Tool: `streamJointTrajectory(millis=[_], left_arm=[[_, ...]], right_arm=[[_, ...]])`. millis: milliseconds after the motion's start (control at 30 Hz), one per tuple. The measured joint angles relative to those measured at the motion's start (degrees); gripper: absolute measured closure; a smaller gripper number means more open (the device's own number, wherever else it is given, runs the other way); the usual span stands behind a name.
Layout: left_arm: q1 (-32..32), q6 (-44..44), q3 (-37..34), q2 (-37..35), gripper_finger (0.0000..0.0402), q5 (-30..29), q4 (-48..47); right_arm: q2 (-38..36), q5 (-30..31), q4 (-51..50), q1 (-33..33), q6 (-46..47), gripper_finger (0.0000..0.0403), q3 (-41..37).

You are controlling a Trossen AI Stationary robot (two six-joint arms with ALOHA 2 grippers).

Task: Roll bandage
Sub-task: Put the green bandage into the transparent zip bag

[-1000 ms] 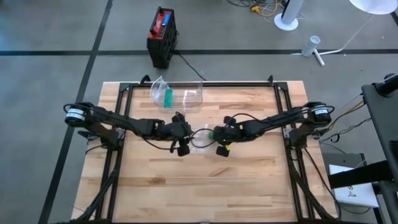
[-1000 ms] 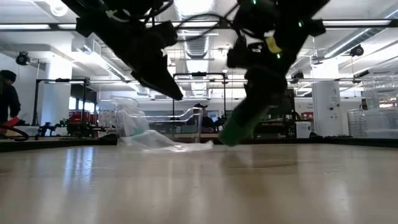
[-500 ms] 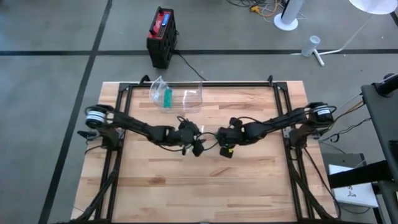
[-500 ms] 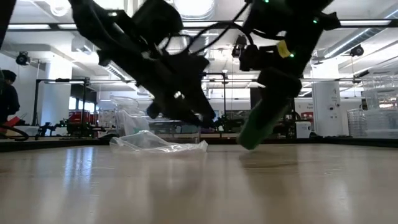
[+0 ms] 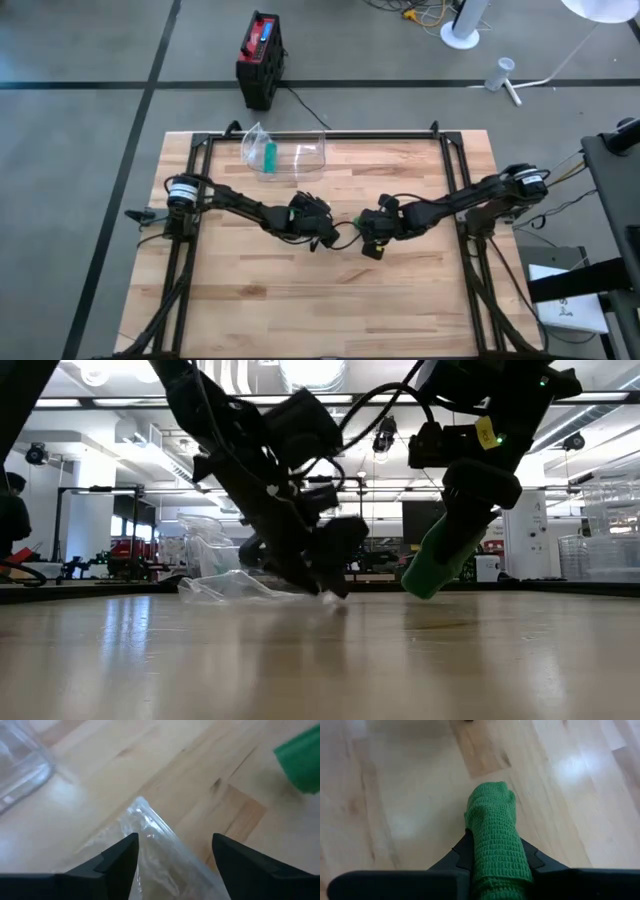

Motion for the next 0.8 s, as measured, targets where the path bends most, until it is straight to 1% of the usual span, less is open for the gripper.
streamJointTrajectory(millis=[167, 267, 367, 467, 500, 633, 733, 800], left_arm=[[0.0, -1.11, 1.52, 2.25, 0.0182, 1.08, -2.0], [-0.12, -1.03, 1.51, 2.13, 0.0215, 1.74, -2.38], [-0.44, 2.33, 1.56, 1.11, 0.0277, 2.7, -3.03], [-1.09, 7.24, 1.94, -0.42, 0.0365, 3.2, -2.67], [-1.29, 8.33, 2.15, -1.21, 0.0382, 3.21, -2.35], [-1.69, 12.85, 2.21, -5.23, 0.0394, 5.25, 2.13], [-1.68, 13.61, 1.75, -7.51, 0.0399, 8.76, 6.75], [-1.66, 13.89, 1.48, -9.09, 0.04, 10.59, 9.42]], right_arm=[[0.03, 1.55, -0.01, 0.16, 0.47, 0.0341, -0.2], [-0.39, 3.99, 0.38, 0.9, 0.19, 0.0342, -0.24], [-1.98, 6.22, 0.4, 2.31, -0.85, 0.0342, -0.37], [-4.21, 9.68, 1.01, 4.97, -4.12, 0.0342, -0.37], [-5.02, 11.09, 1.73, 6.16, -6.04, 0.0342, -0.38], [-8.82, 18.0, 4.06, 11.75, -12.88, 0.0342, -0.35], [-11.03, 24.08, 5.67, 15.28, -15.71, 0.0342, -0.32], [-11.98, 27.01, 7.52, 16.68, -17.19, 0.0342, -0.3]])
